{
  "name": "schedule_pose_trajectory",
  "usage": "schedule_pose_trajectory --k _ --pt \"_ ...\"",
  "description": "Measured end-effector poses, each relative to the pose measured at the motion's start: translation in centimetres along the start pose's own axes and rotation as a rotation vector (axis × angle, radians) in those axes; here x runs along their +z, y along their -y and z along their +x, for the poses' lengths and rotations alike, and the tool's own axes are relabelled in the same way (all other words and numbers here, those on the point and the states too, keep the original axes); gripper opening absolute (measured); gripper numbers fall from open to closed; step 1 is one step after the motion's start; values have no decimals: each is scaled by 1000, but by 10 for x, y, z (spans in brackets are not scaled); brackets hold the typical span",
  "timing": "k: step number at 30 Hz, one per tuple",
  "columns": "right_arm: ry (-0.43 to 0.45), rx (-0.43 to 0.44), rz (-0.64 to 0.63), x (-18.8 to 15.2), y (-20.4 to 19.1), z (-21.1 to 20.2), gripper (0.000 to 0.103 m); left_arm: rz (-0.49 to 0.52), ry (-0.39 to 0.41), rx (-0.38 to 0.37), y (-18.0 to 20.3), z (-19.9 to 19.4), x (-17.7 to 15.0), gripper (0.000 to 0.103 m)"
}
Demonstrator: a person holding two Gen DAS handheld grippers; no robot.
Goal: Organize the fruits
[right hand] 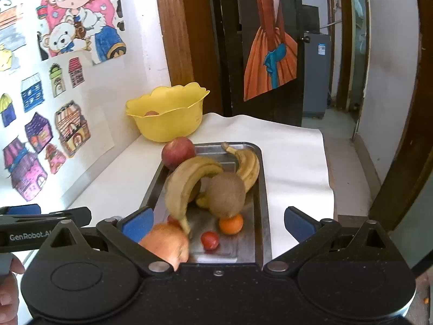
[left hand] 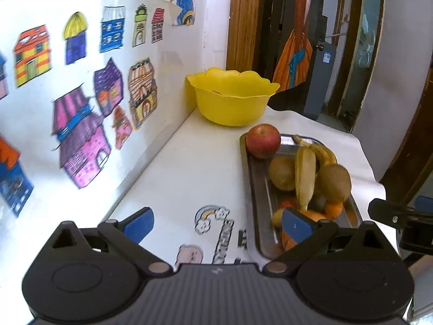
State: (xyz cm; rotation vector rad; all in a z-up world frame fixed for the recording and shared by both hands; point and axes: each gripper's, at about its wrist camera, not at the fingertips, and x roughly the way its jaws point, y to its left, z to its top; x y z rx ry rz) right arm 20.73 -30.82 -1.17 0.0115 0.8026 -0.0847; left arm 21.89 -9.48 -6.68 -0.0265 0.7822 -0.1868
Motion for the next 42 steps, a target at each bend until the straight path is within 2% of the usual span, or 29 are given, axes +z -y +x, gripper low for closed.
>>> schedule_pose_trajectory --k 12,17,22,26,36,42 --pt "-41 -40 39 -51 -24 -46 102 23 -38 8 -20 -26 -49 102" --pt "-12 -35 70 -73 -20 -61 102 67 -50 10 -25 -34 -67 102" --pt "-23 -63 125 -98 -15 -68 102 75 -46 -20 -34 -42 -81 102" --pt "-39 -59 131 -115 -17 -69 102 66 -25 -75 -40 -46 -94 102" --pt "-9 -96 124 -136 -34 -71 102 79 7 -79 -44 -52 -105 102" --pt "2 -95 104 -143 -37 -70 102 81 -11 -69 -45 -49 -105 102"
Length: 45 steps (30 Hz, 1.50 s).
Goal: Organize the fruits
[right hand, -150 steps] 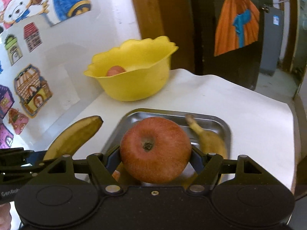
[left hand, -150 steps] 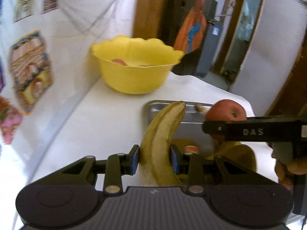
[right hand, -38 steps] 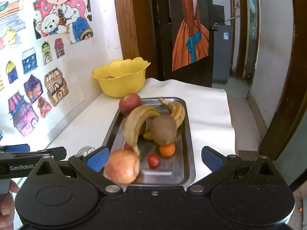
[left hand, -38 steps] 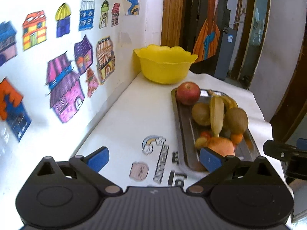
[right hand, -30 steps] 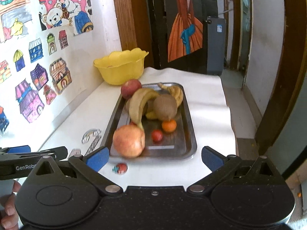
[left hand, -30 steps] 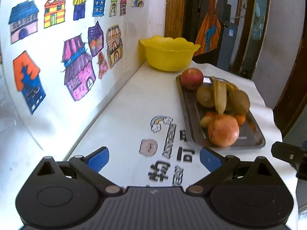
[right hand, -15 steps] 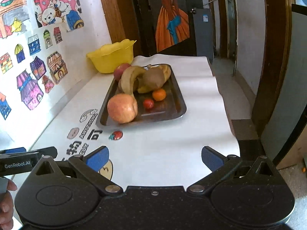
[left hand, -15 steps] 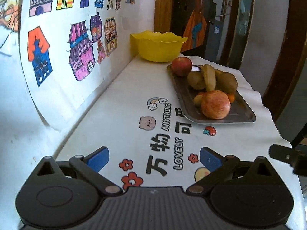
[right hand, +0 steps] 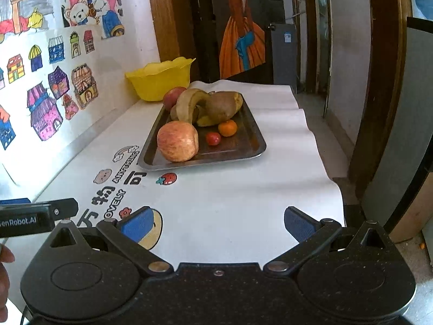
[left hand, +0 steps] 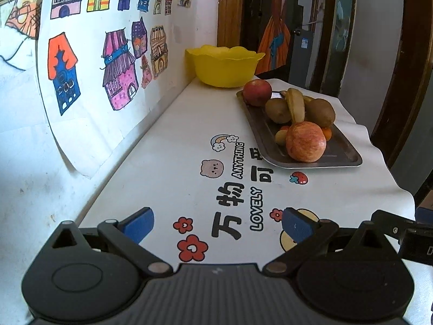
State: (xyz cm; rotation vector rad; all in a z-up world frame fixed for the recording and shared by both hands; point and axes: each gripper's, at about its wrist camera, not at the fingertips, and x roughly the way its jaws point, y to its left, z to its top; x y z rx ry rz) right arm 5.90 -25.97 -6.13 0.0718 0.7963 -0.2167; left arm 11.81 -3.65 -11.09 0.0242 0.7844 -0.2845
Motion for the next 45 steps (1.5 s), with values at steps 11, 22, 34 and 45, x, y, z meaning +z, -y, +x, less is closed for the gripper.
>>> schedule_pose_trajectory --k 11,22,34,45 --pt "-17 8 9 0 0 3 102 -5 -7 13 -1 0 -2 102" --pt "-31 30 2 0 3 3 102 -5 -15 30 2 -1 -6 102" --pt "-35 40 -5 3 4 3 102 0 -22 24 8 2 -6 102" --pt "-40 51 -14 5 6 4 102 8 -31 19 9 2 -7 102"
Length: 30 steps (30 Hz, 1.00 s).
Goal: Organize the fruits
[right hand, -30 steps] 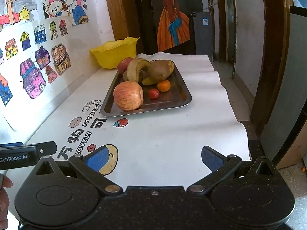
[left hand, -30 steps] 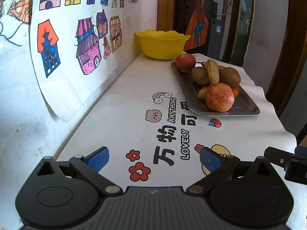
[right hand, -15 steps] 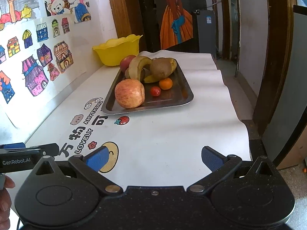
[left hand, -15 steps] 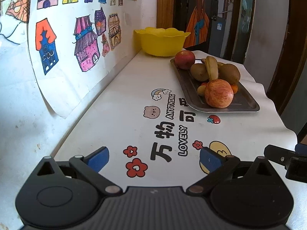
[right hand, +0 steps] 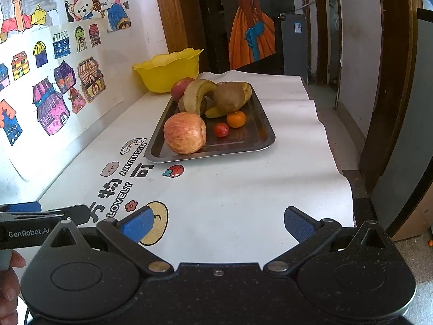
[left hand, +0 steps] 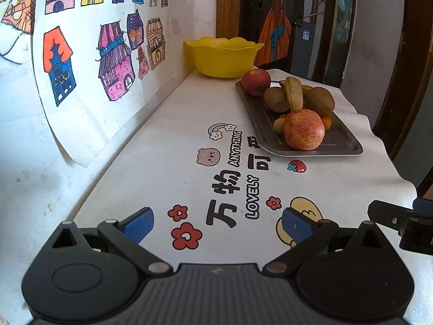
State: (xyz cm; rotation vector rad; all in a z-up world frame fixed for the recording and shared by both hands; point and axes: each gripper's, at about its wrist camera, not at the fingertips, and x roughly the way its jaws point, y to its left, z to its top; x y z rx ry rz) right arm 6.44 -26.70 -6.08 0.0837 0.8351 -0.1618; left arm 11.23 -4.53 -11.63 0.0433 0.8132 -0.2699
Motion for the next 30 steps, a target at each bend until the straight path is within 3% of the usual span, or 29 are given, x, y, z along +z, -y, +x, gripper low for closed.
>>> schedule_pose_trajectory --k 30 --pt "-29 3 -10 3 -5 10 102 23 5 -22 0 2 6 102"
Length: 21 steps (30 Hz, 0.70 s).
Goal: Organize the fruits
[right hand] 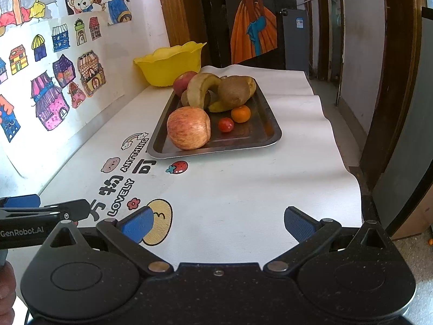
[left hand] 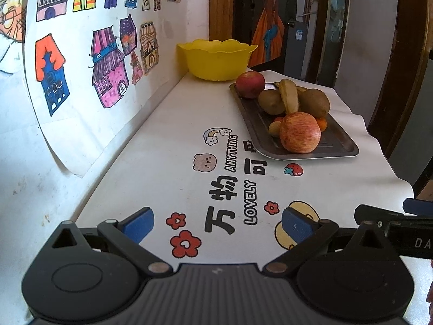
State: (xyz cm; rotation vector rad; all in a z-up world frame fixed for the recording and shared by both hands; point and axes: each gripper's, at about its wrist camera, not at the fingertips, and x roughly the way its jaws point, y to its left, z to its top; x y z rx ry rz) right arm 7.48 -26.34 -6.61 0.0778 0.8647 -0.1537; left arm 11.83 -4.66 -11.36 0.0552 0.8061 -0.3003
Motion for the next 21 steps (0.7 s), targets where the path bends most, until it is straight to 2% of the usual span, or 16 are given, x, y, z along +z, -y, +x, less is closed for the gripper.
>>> schedule_pose_trajectory --k 21 --pt "-30 4 -16 2 -3 8 102 1 -2 19 4 5 0 102"
